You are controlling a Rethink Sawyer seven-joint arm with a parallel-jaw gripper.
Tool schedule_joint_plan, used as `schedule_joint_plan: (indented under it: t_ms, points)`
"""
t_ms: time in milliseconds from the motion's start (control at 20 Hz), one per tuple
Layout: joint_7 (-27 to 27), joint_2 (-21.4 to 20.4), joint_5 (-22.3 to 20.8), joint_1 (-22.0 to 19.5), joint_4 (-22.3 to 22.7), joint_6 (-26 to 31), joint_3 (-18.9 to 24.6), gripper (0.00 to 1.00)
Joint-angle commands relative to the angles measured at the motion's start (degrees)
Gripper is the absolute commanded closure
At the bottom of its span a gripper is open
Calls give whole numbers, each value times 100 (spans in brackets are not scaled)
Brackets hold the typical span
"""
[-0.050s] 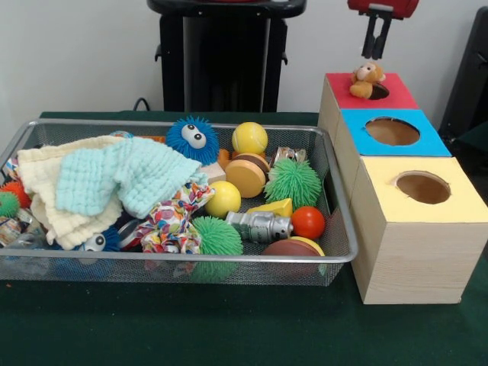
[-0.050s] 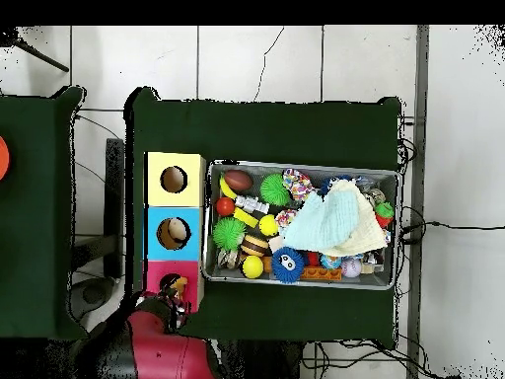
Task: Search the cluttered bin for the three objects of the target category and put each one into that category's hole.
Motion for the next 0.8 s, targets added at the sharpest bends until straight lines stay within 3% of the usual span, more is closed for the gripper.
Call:
schedule_joint_plan:
  t_ms: [50, 350, 800]
  points:
    - [1180, 233, -32, 76, 289, 376, -112, 100]
    - [1087, 326, -45, -8, 275, 246, -131, 100]
    - [843, 805, -215, -272, 211, -35, -59, 100]
